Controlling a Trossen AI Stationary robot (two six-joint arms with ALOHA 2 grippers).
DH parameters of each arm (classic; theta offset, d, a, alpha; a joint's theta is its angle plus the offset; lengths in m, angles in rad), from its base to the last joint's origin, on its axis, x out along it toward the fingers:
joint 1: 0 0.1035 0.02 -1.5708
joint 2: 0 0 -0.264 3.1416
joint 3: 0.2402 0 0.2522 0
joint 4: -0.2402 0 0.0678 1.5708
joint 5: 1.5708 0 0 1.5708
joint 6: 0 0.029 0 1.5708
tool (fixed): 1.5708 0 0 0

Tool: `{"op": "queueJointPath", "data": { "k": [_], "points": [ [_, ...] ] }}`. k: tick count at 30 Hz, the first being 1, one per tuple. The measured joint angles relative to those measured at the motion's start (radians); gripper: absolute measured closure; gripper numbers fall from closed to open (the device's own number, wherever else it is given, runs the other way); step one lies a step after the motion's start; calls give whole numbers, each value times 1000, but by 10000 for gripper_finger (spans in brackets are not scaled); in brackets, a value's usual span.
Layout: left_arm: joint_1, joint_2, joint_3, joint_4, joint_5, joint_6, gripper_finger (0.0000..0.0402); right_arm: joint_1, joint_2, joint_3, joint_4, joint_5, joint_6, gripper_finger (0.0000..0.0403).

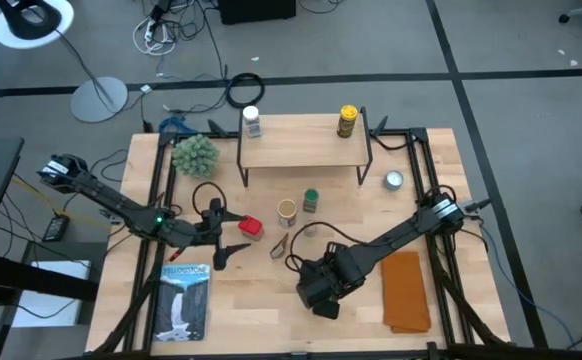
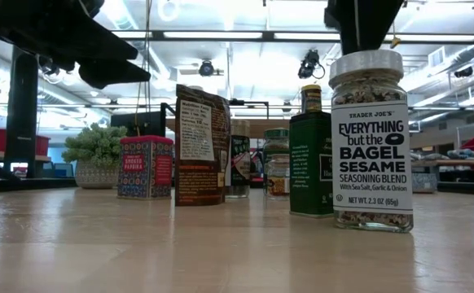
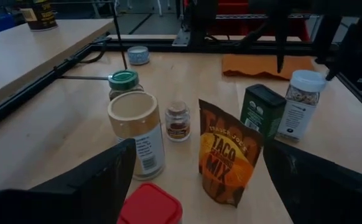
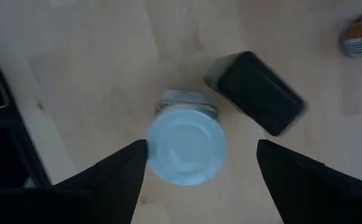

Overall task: Shelf spices
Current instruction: Put the white seasoning bottle on the shelf

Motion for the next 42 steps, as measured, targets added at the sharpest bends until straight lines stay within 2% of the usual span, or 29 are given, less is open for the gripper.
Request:
{"op": "queueJointPath", "data": {
  "k": [14, 19, 23, 29, 33, 37, 42],
  "points": [
    [0, 0, 0, 0, 0, -1, 44, -24, 4, -17, 43, -43, 77, 97],
    [0, 0, 0, 0, 1, -2, 44, -34, 2, -98, 71, -101, 142, 97],
    [0, 0, 0, 0, 2, -2, 44, -34, 3, -154, 134, -87, 143, 97],
    [0, 0, 0, 0, 3, -2, 44, -36, 3, -161, 133, -62, 111, 99],
    [0, 0, 0, 0, 3, -2, 44, -38, 2, -161, 126, -64, 79, 133],
    [0, 0, 0, -4, 3, -2, 44, -38, 2, -161, 119, -82, 45, 206],
    [0, 0, 0, -11, 3, 54, 44, -39, 1, -161, 88, -131, 10, 210]
  ]
}}
